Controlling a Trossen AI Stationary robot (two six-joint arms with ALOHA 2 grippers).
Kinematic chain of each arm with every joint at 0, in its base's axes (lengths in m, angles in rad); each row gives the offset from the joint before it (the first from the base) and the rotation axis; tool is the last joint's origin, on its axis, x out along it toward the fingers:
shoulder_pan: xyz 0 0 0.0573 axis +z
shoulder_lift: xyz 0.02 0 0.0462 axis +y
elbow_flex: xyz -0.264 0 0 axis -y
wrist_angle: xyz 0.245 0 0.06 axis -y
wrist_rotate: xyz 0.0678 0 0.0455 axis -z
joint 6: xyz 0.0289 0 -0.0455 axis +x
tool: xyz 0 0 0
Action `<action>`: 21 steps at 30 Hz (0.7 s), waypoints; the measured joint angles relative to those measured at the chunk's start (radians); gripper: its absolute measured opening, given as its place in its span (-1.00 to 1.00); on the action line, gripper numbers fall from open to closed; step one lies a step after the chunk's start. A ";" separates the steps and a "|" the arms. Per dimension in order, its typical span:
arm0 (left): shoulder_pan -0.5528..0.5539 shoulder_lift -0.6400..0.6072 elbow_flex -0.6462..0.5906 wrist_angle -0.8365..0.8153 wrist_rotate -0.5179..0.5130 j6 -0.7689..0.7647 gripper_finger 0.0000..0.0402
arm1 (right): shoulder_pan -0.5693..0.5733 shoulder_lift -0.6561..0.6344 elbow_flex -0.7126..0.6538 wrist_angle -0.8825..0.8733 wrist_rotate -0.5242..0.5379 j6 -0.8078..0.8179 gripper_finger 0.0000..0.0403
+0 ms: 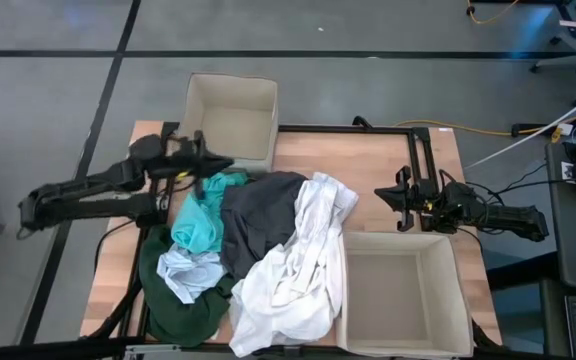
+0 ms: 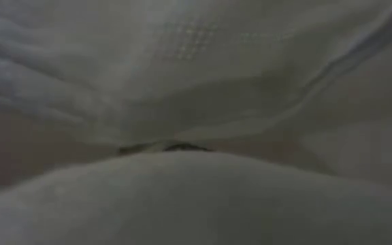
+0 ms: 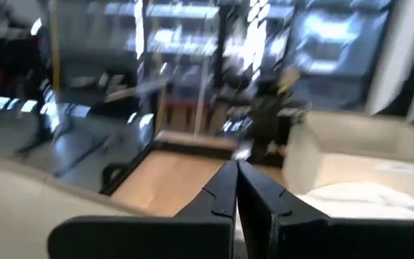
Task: Sort clothes
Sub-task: Put the gray shorts into the top white laundry bin
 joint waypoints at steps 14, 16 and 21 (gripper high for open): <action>-0.220 0.506 0.590 -0.476 -0.291 0.084 -0.99 | 0.000 0.000 0.000 0.025 0.048 -0.023 -0.97; -0.269 0.562 0.652 -0.553 -0.327 0.064 -0.99 | 0.000 0.000 0.000 0.024 0.048 -0.023 -0.97; -0.414 0.655 0.746 -0.697 -0.362 -0.025 -0.99 | 0.000 0.000 0.000 0.024 0.048 -0.024 -0.97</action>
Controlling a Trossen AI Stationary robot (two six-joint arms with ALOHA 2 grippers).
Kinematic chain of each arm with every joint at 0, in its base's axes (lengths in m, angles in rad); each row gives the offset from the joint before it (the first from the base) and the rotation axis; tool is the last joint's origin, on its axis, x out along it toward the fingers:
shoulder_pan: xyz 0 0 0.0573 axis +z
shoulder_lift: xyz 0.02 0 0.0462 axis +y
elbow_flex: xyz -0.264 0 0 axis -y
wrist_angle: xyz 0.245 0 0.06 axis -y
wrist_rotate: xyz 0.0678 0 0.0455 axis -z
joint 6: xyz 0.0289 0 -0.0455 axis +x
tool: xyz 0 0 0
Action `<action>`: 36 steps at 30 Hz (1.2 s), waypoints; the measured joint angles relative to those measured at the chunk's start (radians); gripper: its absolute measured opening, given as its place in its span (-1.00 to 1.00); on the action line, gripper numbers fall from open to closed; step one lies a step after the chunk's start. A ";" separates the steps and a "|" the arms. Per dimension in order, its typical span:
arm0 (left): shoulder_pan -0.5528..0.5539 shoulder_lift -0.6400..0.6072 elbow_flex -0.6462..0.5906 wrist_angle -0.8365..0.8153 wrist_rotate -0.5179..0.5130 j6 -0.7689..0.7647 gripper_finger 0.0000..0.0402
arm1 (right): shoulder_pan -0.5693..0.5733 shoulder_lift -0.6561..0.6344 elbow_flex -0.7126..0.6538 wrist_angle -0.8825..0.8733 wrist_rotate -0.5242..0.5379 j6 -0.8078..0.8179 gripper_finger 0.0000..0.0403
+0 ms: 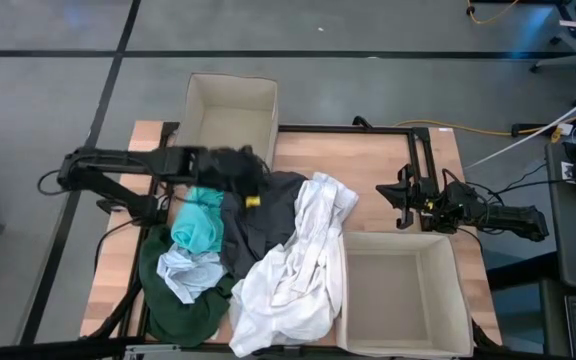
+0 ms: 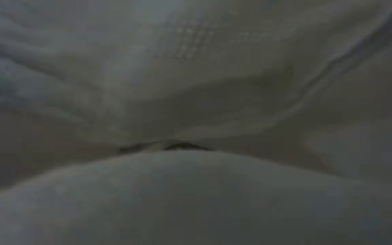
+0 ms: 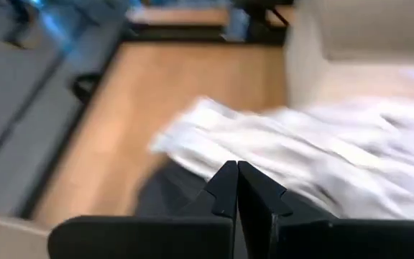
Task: Sort clothes
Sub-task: Put the gray shorts into the top white laundry bin
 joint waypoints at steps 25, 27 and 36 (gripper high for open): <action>0.034 0.134 0.157 -0.213 -0.069 -0.253 -0.15 | 0.000 0.000 0.000 -0.038 0.001 -0.101 -0.97; 0.039 0.135 0.166 -0.303 -0.061 -0.343 -0.01 | 0.000 0.000 0.000 -0.038 0.000 -0.101 -0.97; 0.036 0.136 0.152 -0.601 -0.049 -0.674 0.22 | 0.000 0.000 0.000 -0.038 0.001 -0.105 -0.97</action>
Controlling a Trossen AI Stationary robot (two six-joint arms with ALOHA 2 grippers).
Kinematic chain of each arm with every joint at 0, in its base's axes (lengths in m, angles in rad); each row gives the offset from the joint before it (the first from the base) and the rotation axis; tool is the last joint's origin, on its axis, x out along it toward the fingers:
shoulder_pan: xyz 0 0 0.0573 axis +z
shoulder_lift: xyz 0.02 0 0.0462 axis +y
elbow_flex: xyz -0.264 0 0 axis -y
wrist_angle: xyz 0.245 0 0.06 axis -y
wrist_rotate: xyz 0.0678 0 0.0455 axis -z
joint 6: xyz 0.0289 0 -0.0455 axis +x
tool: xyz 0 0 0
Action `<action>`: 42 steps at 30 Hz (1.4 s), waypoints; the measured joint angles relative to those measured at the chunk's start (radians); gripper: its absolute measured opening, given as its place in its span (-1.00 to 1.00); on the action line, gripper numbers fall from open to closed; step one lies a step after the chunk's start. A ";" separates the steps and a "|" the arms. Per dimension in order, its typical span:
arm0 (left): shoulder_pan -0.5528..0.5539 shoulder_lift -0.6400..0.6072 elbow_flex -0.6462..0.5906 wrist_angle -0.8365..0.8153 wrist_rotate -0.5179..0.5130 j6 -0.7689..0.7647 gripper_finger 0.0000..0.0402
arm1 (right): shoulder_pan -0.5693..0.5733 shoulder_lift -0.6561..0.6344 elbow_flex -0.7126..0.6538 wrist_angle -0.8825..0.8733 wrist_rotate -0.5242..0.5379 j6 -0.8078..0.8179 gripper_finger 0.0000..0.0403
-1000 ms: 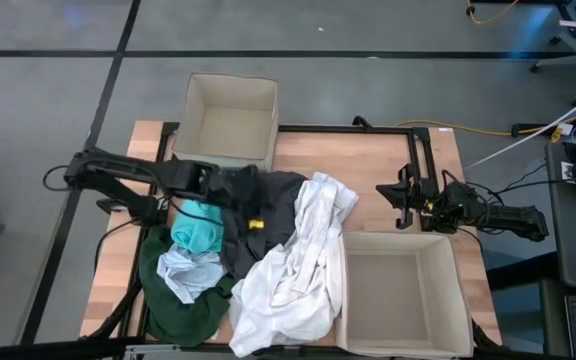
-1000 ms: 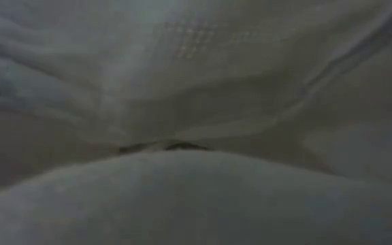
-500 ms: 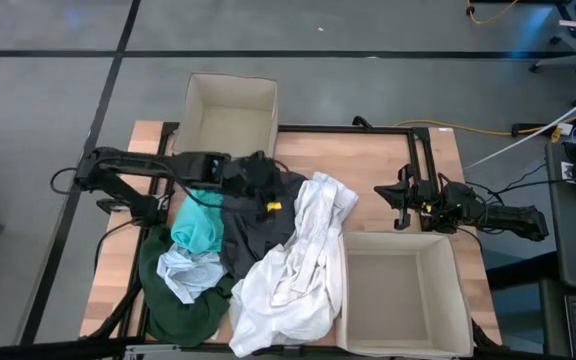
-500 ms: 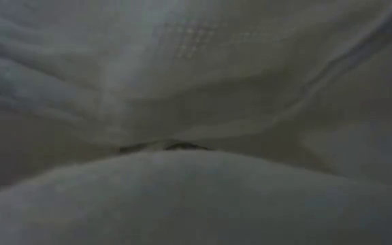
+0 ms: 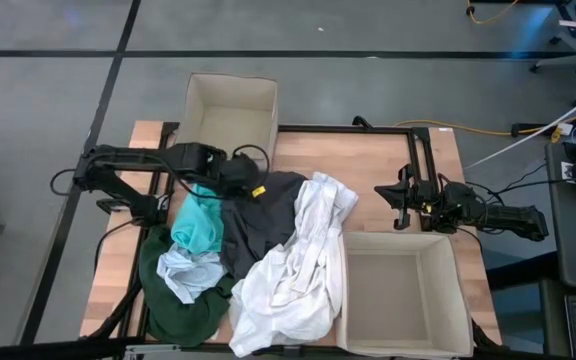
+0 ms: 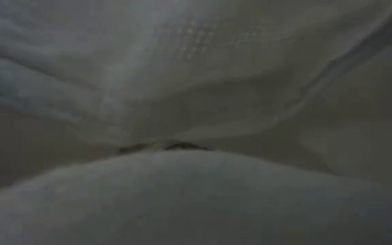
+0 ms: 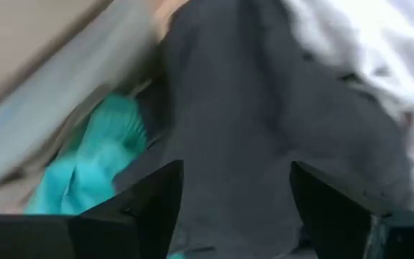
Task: Sort clothes
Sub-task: Put the gray shorts into the top white laundry bin
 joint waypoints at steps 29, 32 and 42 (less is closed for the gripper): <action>0.000 0.010 -0.385 0.468 0.188 0.007 0.22 | 0.000 0.000 0.000 -0.014 0.000 0.000 -0.97; -0.001 0.010 -0.447 0.536 0.208 0.006 0.19 | 0.000 0.000 0.000 -0.016 0.000 0.000 -0.97; 0.003 0.009 -0.538 0.635 0.209 0.108 -0.42 | 0.000 0.000 0.000 -0.019 0.049 0.000 -0.97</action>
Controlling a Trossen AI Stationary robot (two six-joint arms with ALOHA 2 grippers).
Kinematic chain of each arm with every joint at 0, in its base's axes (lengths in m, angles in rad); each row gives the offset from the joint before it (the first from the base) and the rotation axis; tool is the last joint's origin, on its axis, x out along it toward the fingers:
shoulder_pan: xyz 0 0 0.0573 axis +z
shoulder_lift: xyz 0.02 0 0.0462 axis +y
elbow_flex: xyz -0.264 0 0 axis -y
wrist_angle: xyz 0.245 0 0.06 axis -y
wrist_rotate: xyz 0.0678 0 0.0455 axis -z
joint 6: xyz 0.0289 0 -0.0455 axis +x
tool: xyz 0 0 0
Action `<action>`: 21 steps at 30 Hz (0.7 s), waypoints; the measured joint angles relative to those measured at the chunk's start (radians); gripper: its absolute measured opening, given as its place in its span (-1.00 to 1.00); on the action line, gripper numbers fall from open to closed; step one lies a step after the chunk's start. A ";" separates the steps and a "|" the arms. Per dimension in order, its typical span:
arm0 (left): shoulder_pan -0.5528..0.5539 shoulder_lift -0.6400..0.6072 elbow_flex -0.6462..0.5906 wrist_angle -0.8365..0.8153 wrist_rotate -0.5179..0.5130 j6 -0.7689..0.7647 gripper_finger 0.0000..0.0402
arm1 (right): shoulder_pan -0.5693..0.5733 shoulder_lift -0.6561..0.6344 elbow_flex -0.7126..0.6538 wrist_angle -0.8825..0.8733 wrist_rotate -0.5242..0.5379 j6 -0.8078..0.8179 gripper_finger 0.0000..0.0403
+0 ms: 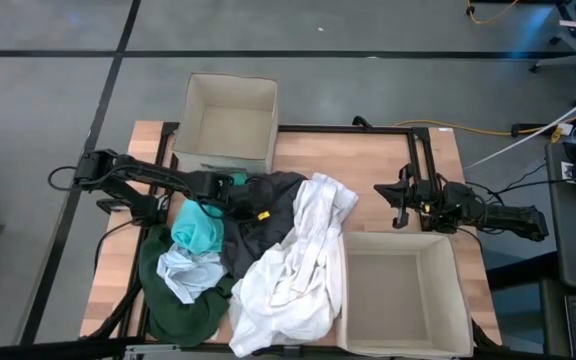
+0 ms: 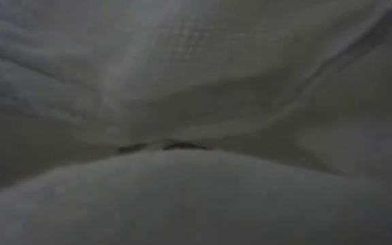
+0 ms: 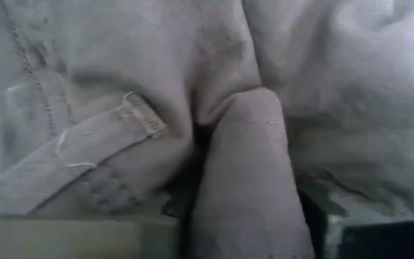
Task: Sort clothes
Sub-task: Put the gray shorts into the top white laundry bin
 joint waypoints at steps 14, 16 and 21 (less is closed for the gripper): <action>-0.025 0.000 0.112 -0.016 -0.208 0.189 -0.94 | 0.000 0.000 0.000 -0.004 0.021 0.000 -0.97; -0.028 0.000 0.158 -0.036 -0.248 0.226 -0.97 | 0.000 0.000 0.000 -0.004 0.021 0.000 -0.97; -0.028 -0.002 0.268 -0.050 -0.331 0.318 -0.94 | 0.000 0.000 0.000 -0.004 0.021 0.000 -0.97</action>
